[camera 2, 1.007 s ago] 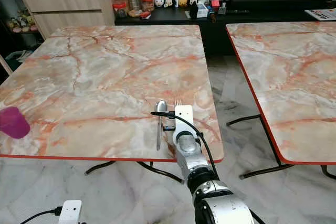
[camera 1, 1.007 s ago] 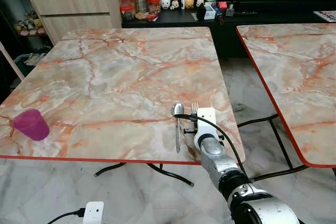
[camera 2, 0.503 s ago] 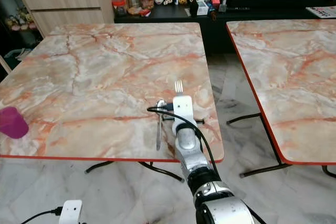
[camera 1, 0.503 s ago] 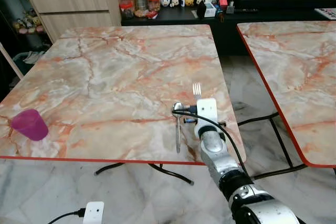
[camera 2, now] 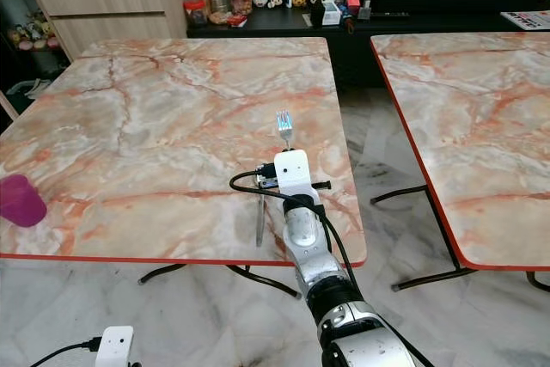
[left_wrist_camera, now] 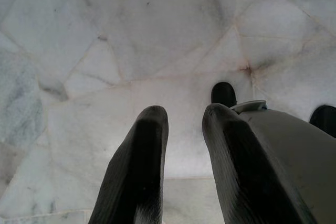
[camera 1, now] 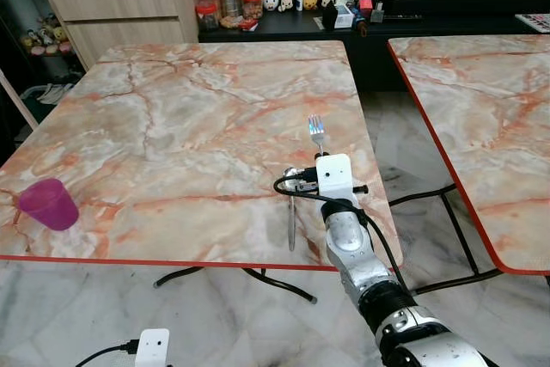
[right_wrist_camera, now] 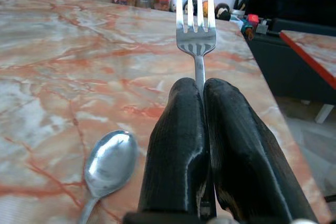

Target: Setting the table

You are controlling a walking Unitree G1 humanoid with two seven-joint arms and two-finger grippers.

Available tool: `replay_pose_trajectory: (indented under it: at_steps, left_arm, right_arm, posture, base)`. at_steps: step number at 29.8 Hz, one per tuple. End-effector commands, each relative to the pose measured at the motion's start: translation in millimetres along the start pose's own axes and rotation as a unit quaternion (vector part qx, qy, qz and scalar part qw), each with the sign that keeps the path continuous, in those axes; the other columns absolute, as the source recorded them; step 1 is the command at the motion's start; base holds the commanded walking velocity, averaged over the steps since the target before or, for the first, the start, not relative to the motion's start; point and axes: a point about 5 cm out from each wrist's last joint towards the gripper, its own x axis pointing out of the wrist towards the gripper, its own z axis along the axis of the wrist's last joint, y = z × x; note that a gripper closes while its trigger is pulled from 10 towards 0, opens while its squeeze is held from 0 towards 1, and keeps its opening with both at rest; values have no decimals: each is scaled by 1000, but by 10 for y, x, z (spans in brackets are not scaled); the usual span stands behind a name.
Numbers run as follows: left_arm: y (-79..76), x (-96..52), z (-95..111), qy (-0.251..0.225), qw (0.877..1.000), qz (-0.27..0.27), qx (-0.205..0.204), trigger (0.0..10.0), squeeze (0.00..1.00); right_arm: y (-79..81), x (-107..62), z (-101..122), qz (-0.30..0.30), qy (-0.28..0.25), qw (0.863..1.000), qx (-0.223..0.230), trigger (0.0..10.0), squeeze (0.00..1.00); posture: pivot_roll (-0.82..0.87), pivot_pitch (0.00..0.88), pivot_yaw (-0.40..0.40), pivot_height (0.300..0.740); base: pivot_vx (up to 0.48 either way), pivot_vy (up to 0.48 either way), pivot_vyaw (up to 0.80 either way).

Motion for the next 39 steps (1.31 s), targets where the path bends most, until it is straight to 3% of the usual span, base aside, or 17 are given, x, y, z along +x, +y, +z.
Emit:
replay_pose_trajectory:
  at_steps: [1, 14, 39]
  left_arm:
    - [2, 1, 4, 0, 1000, 4, 2, 10000, 0]
    - [13, 0, -1, 0, 1000, 9, 0, 10000, 0]
    - [36, -6, -23, 2, 1000, 9, 5, 10000, 0]
  right_arm:
    - [-32, 9, 39, -2, -12, 1000, 2, 10000, 0]
    - [-43, 21, 84, 16, -31, 999, -6, 10000, 0]
    - [-250, 41, 81, -3, -36, 999, -18, 10000, 0]
  posture:
    - [26, 19, 46, 740]
    - [27, 21, 45, 740]
    - [6, 0, 48, 740]
  base:
    - [0, -401, 0]
    - [0, -425, 0]
    - [0, -443, 0]
